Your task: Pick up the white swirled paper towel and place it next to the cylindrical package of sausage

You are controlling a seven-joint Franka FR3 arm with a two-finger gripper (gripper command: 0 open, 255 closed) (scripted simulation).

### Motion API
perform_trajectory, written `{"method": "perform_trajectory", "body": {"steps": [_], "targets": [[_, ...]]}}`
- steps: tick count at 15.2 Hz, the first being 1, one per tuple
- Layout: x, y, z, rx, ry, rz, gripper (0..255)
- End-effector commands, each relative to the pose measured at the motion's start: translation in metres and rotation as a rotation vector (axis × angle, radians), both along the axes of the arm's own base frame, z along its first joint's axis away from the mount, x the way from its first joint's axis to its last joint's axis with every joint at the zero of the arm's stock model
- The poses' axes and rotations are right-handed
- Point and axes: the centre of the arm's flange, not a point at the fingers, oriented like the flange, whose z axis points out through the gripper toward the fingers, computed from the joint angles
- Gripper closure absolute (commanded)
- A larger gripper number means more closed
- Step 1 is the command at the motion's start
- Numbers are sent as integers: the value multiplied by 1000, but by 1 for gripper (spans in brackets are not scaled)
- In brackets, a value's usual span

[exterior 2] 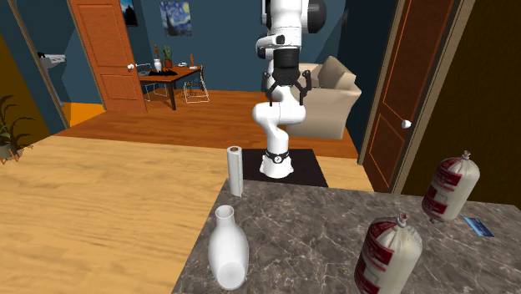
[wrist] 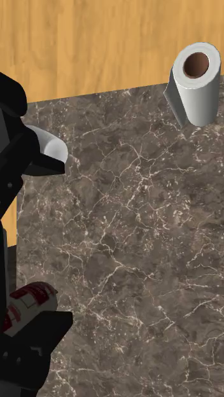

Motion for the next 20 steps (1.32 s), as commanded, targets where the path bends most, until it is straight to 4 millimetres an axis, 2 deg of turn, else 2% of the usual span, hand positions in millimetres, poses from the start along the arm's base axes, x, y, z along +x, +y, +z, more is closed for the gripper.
{"method": "perform_trajectory", "body": {"steps": [1,20], "targets": [[0,0,0,0,0,0,0],[-73,-153,-169,-15,144,-29,0]]}}
